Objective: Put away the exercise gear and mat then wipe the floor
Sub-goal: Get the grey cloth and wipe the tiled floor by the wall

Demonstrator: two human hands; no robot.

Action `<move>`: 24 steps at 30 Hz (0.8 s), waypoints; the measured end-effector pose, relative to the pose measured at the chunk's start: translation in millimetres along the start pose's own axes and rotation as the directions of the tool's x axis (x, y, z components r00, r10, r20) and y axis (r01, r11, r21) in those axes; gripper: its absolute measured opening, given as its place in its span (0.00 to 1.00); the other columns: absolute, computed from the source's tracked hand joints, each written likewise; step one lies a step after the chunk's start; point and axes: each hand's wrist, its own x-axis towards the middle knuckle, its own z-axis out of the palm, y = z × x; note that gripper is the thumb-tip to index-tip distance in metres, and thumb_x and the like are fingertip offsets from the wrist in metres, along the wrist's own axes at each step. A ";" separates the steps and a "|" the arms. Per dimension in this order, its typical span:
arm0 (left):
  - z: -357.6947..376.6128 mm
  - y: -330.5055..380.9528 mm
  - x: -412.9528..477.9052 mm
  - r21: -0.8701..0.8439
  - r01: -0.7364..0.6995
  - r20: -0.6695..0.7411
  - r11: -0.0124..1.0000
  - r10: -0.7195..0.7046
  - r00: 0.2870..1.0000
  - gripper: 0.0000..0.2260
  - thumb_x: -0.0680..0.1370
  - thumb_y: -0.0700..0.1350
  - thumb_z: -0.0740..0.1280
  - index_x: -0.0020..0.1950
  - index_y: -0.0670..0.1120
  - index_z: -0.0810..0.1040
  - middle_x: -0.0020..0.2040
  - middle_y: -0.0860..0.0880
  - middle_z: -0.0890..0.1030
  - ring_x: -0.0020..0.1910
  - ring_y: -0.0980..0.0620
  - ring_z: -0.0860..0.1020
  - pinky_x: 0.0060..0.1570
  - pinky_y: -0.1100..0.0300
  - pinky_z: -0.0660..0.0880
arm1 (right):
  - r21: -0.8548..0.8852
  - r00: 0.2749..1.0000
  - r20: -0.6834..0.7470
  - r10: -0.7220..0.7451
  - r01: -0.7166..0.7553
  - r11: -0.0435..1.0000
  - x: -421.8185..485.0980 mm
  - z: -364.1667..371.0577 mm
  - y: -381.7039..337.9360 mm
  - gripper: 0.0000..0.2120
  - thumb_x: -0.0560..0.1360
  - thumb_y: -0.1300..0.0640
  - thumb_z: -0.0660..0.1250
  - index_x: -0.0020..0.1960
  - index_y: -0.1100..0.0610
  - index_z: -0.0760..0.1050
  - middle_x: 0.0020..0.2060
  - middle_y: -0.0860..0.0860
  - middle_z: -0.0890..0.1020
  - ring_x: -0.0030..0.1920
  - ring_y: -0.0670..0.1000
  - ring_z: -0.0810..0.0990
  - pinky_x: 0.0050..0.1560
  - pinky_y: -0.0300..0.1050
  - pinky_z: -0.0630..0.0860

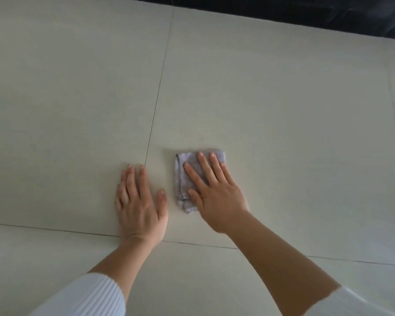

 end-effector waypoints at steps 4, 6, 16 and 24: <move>-1.6 -0.5 -1.0 0.016 0.003 0.028 1.000 -0.004 1.000 0.30 0.76 0.55 0.50 0.75 0.42 0.59 0.75 0.40 0.60 0.74 0.42 0.57 0.71 0.46 0.55 | -0.020 0.995 0.040 0.093 -0.092 0.996 -39.8 4.9 38.3 0.29 0.78 0.39 0.35 0.77 0.47 0.40 0.76 0.53 0.41 0.77 0.57 0.44 0.73 0.52 0.41; -1.7 -0.9 -1.6 0.020 -0.006 0.015 1.000 0.006 1.000 0.30 0.75 0.55 0.51 0.75 0.42 0.60 0.75 0.39 0.61 0.73 0.41 0.57 0.70 0.45 0.56 | -0.012 0.991 0.044 0.125 -0.125 0.992 -40.6 -0.4 61.7 0.30 0.76 0.37 0.28 0.76 0.46 0.33 0.75 0.52 0.35 0.76 0.56 0.38 0.75 0.50 0.38; 3.6 0.0 -0.3 0.005 0.012 -0.046 1.000 -0.012 0.999 0.29 0.76 0.56 0.52 0.74 0.43 0.61 0.74 0.41 0.61 0.73 0.41 0.58 0.66 0.46 0.58 | 0.151 0.921 0.037 0.388 -0.389 0.909 80.9 -38.5 101.4 0.29 0.81 0.40 0.38 0.77 0.47 0.34 0.76 0.56 0.35 0.76 0.58 0.34 0.74 0.53 0.33; 4.6 0.2 -2.0 0.010 -0.001 -0.051 1.000 0.001 0.999 0.29 0.77 0.56 0.51 0.74 0.43 0.61 0.75 0.41 0.60 0.73 0.42 0.58 0.67 0.49 0.55 | 0.199 0.888 0.037 0.459 -0.457 0.867 141.6 -61.5 112.3 0.29 0.81 0.39 0.40 0.78 0.48 0.35 0.76 0.57 0.36 0.76 0.59 0.34 0.74 0.55 0.34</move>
